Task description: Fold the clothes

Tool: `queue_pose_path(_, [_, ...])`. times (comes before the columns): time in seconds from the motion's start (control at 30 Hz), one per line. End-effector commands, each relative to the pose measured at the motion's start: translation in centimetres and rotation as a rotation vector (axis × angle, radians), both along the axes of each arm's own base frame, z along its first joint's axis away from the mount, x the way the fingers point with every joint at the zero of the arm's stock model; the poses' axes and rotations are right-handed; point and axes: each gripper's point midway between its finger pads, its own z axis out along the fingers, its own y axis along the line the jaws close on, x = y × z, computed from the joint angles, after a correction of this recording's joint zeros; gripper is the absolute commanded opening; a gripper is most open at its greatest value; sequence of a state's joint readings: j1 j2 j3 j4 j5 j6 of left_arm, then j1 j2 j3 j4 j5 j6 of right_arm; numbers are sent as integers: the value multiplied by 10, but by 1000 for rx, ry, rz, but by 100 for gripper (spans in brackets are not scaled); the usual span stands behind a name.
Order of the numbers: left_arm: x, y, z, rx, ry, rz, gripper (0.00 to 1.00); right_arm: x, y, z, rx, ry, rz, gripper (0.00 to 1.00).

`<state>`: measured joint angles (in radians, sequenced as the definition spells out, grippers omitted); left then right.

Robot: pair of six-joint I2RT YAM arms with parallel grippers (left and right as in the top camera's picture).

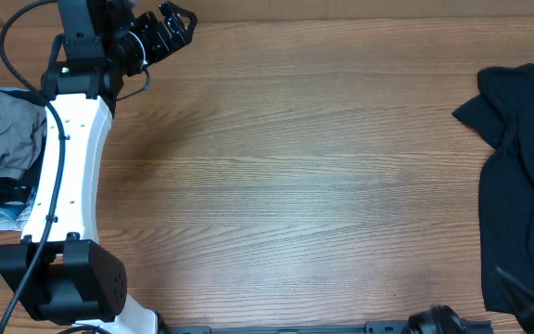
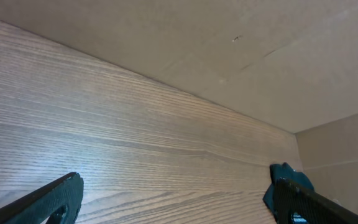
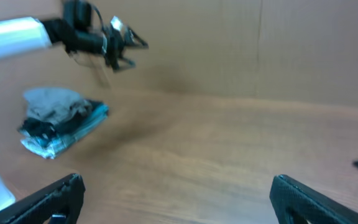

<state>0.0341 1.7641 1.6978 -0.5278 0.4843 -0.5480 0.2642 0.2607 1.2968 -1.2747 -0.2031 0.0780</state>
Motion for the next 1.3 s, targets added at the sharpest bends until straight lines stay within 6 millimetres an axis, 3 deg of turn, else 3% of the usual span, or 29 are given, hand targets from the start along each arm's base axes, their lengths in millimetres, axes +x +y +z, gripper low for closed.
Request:
queue_pose_path(0.0, [1, 0, 3, 11, -12, -1, 100, 30, 6, -26, 1, -12, -16, 100])
queue_pose_path(0.37, [1, 0, 3, 11, -12, -2, 100, 118, 27, -73, 84, -321, -27, 100])
queue_pose_path(0.47, [1, 0, 3, 11, -12, -1, 100, 131, 30, -79, 110, -422, -26, 100])
queue_pose_path(0.6, [1, 0, 3, 11, -12, -2, 100, 136, 20, -69, 148, -556, -87, 100])
queue_pose_path(0.83, [1, 0, 3, 11, -12, -2, 100, 143, 15, -84, 170, -615, -129, 100])
queue_pose_path(1.03, [1, 0, 3, 11, -12, -2, 100, 154, 14, -110, 153, -553, -147, 100])
queue_pose_path(1.27, [1, 0, 2, 11, -12, -2, 100, 173, 9, -181, 59, -267, -202, 100])
